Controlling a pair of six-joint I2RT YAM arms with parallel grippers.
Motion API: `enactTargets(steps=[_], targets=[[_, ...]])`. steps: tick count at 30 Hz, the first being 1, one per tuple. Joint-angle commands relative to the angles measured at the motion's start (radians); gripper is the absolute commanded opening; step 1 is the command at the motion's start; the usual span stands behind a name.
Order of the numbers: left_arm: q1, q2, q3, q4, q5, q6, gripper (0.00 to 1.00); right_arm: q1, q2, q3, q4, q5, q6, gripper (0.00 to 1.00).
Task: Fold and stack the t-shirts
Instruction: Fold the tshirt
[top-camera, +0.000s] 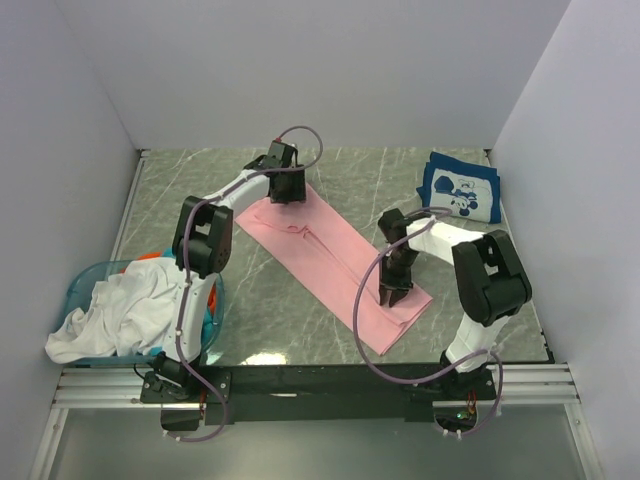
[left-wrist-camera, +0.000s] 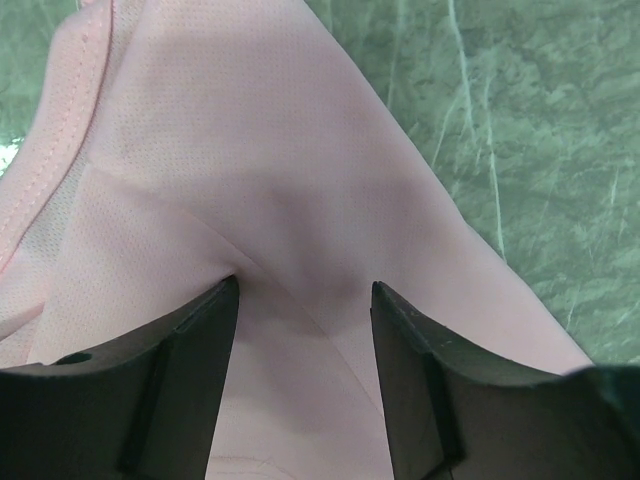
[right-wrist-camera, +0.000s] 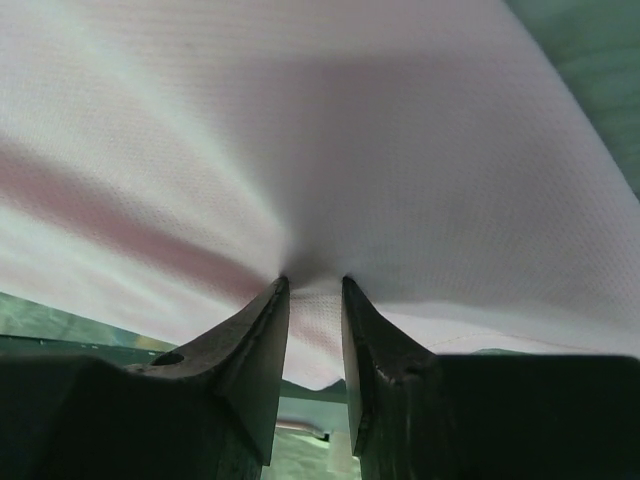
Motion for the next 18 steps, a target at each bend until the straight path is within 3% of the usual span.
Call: enactTargets(steps=[1, 9, 18], targets=[[0.012, -0.016, 0.026, 0.041, 0.050, 0.046, 0.62, 0.045, 0.023, 0.000, 0.003, 0.003, 0.026, 0.35], [0.012, -0.232, 0.003, 0.053, 0.017, -0.023, 0.64, 0.048, -0.084, 0.074, -0.132, 0.131, -0.004, 0.36], [0.014, -0.342, -0.184, 0.041, 0.086, -0.120, 0.64, 0.048, -0.138, -0.038, -0.103, 0.153, 0.051, 0.36]])
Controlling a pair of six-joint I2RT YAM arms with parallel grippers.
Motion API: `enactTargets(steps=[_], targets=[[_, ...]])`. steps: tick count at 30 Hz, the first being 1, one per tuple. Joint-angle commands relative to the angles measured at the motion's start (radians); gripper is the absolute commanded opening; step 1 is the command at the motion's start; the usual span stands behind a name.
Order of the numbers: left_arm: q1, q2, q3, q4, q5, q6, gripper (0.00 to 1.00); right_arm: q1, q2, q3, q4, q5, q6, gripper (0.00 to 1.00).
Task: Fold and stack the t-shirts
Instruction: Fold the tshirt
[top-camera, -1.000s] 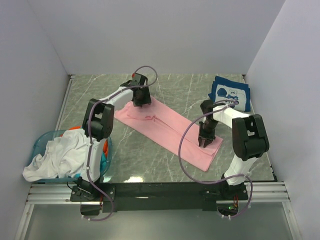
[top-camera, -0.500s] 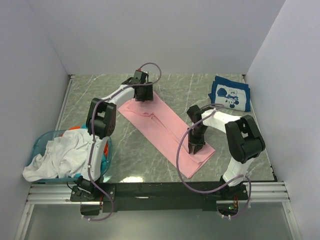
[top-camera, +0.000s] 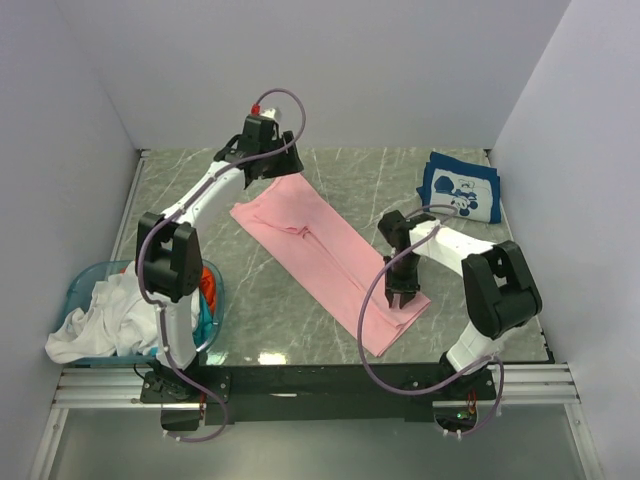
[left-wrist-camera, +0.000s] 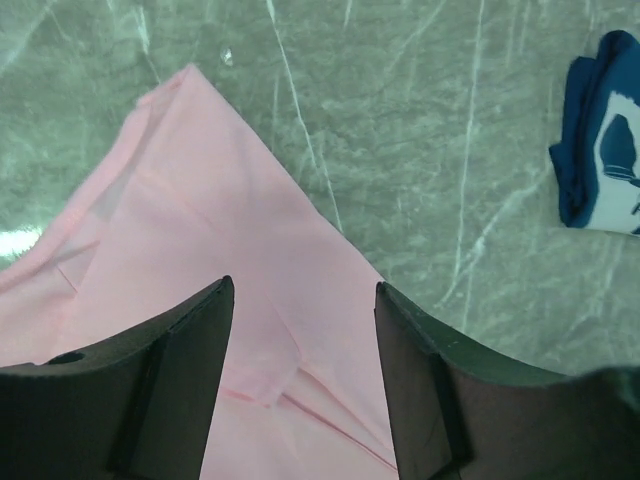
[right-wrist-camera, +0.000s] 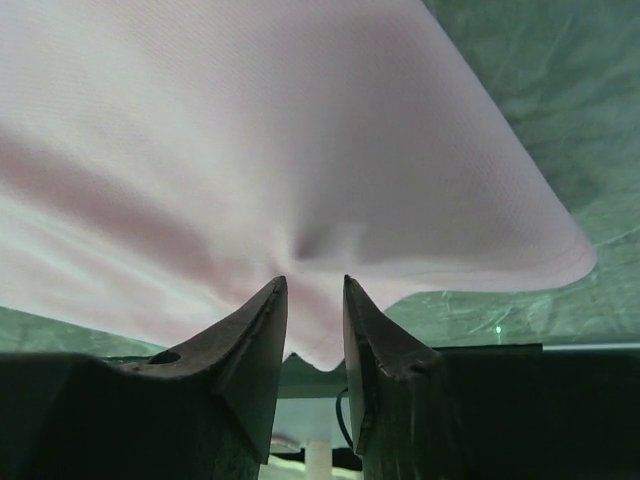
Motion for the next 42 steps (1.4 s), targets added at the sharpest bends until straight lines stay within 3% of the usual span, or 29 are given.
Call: enactTargets(steps=[1, 5, 15, 20, 27, 35, 42], targets=[[0.003, -0.007, -0.082, -0.002, 0.059, -0.058, 0.64, 0.003, -0.055, -0.046, -0.005, 0.021, 0.042, 0.36], [0.003, 0.007, -0.154, 0.019, 0.122, -0.105, 0.64, 0.004, -0.078, -0.089, -0.005, 0.029, 0.060, 0.36], [0.012, 0.143, -0.171, -0.010, 0.143, -0.090, 0.64, 0.069, -0.047, -0.137, 0.053, 0.003, 0.115, 0.36], [0.017, 0.261, -0.073, -0.068, 0.143, -0.023, 0.64, 0.153, -0.027, -0.140, 0.076, -0.024, 0.175, 0.36], [0.017, 0.305, -0.042, -0.028, 0.168, 0.045, 0.63, 0.305, 0.011, -0.119, 0.120, -0.077, 0.290, 0.36], [0.017, 0.383, 0.041, 0.010, 0.260, 0.129, 0.63, 0.480, 0.137, 0.008, 0.188, -0.163, 0.433, 0.36], [0.015, 0.466, 0.148, 0.036, 0.345, 0.140, 0.63, 0.576, 0.273, 0.194, 0.180, -0.198, 0.453, 0.36]])
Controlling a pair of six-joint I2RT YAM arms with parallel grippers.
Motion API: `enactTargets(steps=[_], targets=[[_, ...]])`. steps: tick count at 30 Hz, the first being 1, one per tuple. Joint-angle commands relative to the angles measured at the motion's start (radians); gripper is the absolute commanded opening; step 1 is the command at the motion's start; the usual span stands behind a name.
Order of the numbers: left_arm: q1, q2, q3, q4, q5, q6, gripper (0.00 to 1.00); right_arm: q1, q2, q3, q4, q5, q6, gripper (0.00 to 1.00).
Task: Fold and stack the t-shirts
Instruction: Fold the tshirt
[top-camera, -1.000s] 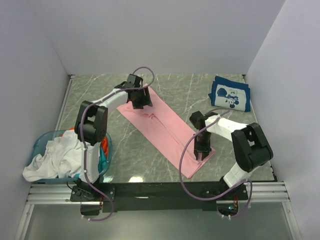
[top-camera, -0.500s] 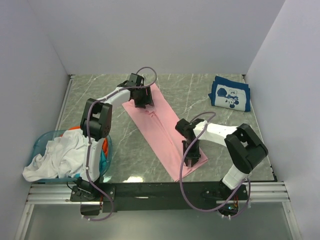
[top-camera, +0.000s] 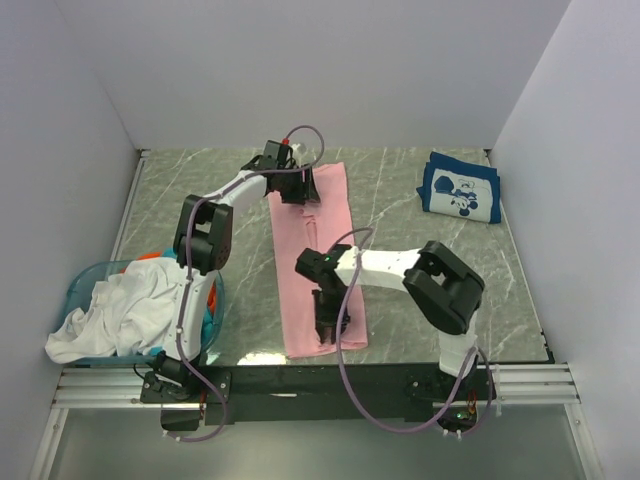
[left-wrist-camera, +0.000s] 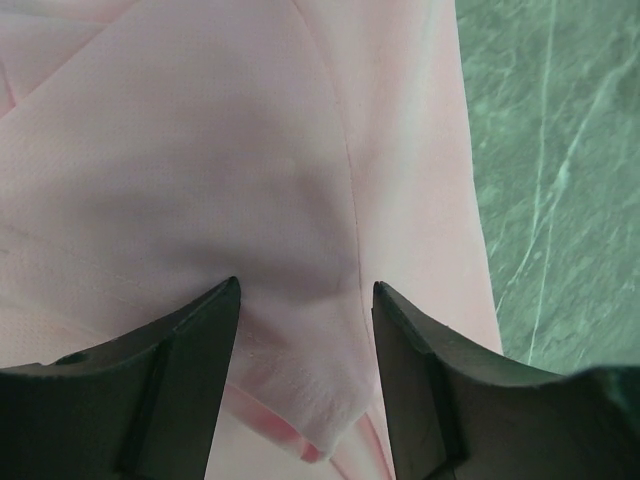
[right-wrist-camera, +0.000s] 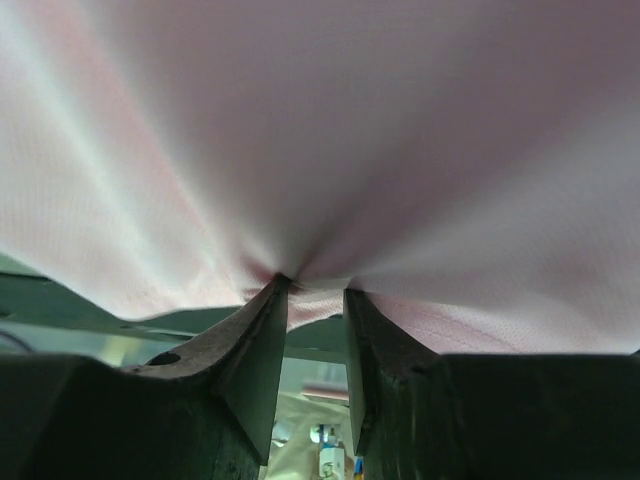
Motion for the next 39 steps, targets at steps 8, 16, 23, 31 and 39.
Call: enactTargets(steps=[8, 16, 23, 31, 39], targets=[[-0.008, 0.102, 0.094, 0.039, 0.052, 0.034, 0.63, 0.042, 0.059, 0.129, 0.026, 0.075, 0.023, 0.38], [-0.010, -0.099, 0.063, 0.177, 0.072, -0.078, 0.65, 0.039, -0.186, 0.059, -0.109, 0.213, -0.004, 0.48], [-0.011, -0.246, 0.064, 0.152, 0.048, -0.143, 0.66, 0.007, -0.377, -0.120, -0.128, 0.258, -0.003, 0.54], [-0.031, -0.688, -0.455, 0.051, -0.118, -0.066, 0.65, -0.073, -0.397, -0.223, -0.042, 0.229, -0.093, 0.55], [-0.155, -1.066, -0.944, -0.047, -0.279, -0.095, 0.65, -0.117, -0.354, -0.217, 0.038, 0.181, -0.182, 0.55]])
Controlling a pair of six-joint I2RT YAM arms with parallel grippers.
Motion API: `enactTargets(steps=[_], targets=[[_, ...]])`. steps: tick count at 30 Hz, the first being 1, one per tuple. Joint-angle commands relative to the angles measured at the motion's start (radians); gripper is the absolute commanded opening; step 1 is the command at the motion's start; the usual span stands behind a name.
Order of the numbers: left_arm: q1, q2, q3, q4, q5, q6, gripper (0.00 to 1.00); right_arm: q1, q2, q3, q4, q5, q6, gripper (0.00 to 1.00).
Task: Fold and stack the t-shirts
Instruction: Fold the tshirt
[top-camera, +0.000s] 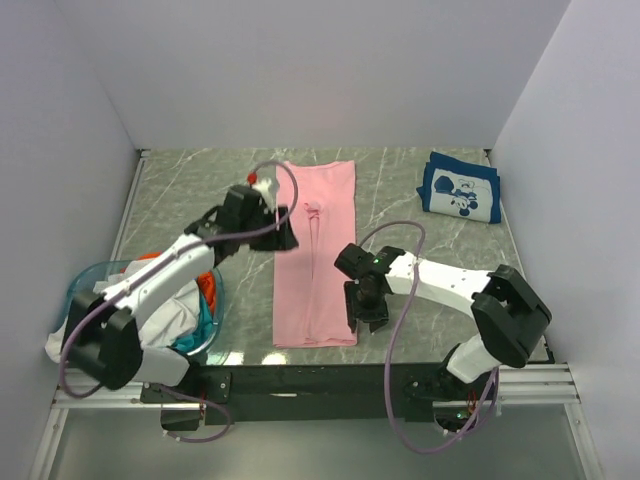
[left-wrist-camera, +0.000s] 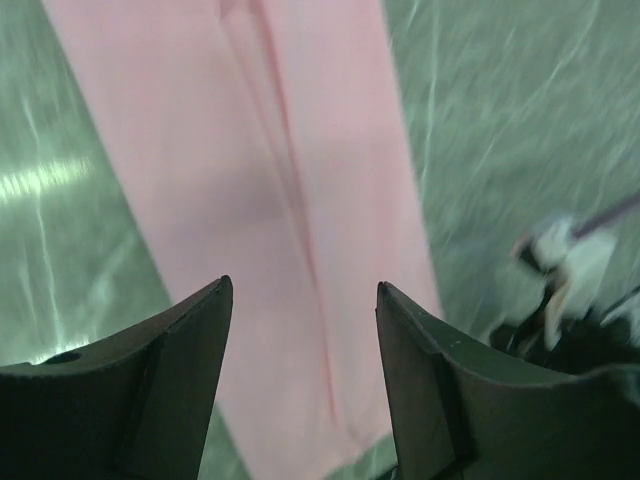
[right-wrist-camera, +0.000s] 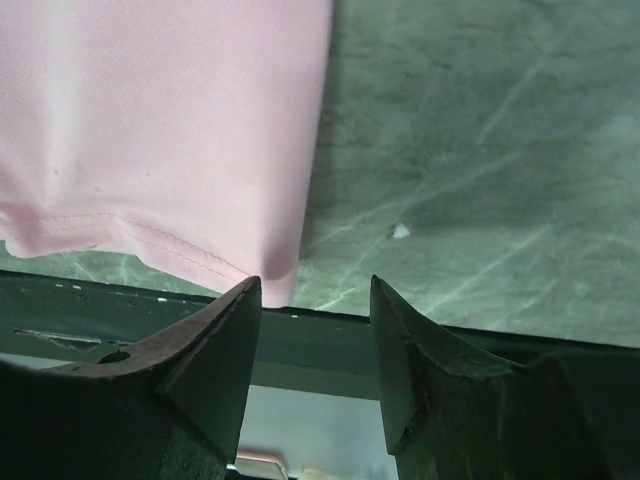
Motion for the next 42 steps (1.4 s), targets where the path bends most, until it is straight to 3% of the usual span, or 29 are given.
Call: enactTargets(steps=[1, 8, 13, 25, 36, 42], targets=[[-0.058, -0.137, -0.131, -0.096, -0.110, -0.020, 0.65, -0.014, 0.022, 0.031, 0.044, -0.019, -0.064, 0.55], [-0.098, -0.351, -0.382, -0.158, -0.058, -0.084, 0.65, -0.014, 0.112, 0.058, 0.034, -0.072, -0.122, 0.54], [-0.133, -0.440, -0.455, -0.149, -0.027, -0.144, 0.69, -0.014, 0.101, 0.026, 0.030, -0.093, -0.130, 0.54], [-0.205, -0.283, -0.456, -0.219, -0.061, -0.290, 0.67, -0.014, 0.101, -0.023, 0.062, -0.128, -0.122, 0.42], [-0.262, -0.263, -0.519, -0.274, -0.072, -0.403, 0.56, -0.015, 0.131, -0.028, 0.080, -0.161, -0.139, 0.28], [-0.284, -0.294, -0.559, -0.235, -0.052, -0.441, 0.54, -0.014, 0.137, -0.023, 0.077, -0.162, -0.148, 0.27]])
